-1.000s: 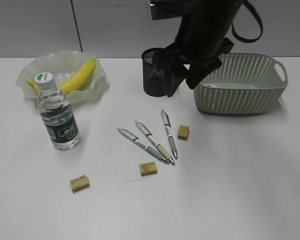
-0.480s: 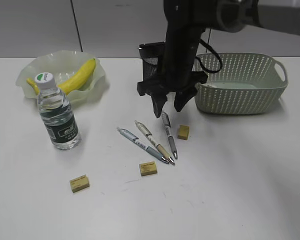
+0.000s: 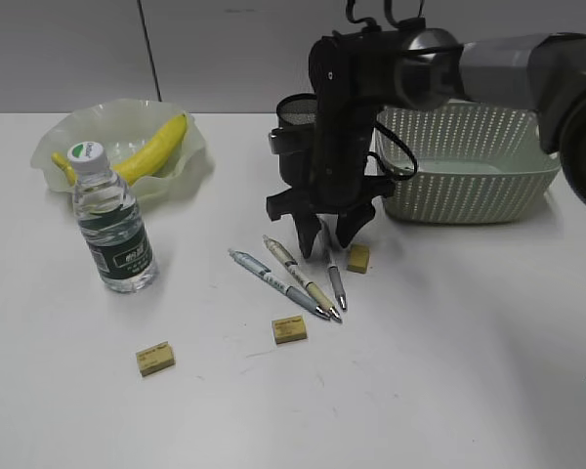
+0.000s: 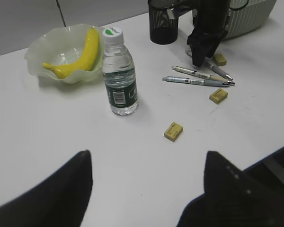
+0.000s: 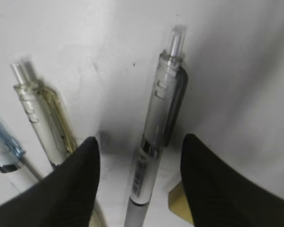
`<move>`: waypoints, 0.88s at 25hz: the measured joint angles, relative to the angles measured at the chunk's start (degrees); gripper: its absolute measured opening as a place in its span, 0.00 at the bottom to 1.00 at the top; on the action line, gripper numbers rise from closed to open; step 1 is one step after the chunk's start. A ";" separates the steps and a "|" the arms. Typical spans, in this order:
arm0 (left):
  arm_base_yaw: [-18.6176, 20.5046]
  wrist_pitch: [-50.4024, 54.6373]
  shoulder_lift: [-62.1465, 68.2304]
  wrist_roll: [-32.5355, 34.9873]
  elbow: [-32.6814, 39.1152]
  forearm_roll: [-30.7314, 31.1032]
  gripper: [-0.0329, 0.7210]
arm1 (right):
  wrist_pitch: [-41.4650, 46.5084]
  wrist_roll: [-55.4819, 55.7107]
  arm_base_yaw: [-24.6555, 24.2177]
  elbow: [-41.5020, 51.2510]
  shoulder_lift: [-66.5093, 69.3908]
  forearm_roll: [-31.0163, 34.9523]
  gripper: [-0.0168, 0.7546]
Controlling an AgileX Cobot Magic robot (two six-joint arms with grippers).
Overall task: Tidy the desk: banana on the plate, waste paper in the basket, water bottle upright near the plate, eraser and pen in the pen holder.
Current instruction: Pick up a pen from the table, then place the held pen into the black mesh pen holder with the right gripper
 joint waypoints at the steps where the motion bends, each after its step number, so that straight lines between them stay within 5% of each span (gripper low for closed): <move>1: 0.00 0.00 0.00 0.00 0.00 0.00 0.77 | -0.29 0.06 0.00 0.00 0.08 0.00 0.59; 4: 0.00 0.00 0.00 0.00 0.00 0.00 0.77 | -0.71 0.12 0.00 0.00 0.67 -0.11 0.50; 8: 0.00 0.00 0.00 0.00 0.00 0.00 0.77 | 0.30 -0.39 0.00 -0.19 1.29 -0.29 0.21; 22: 0.00 0.00 0.00 0.00 0.00 0.00 0.76 | 5.81 -4.36 0.19 -6.26 -9.62 0.07 0.19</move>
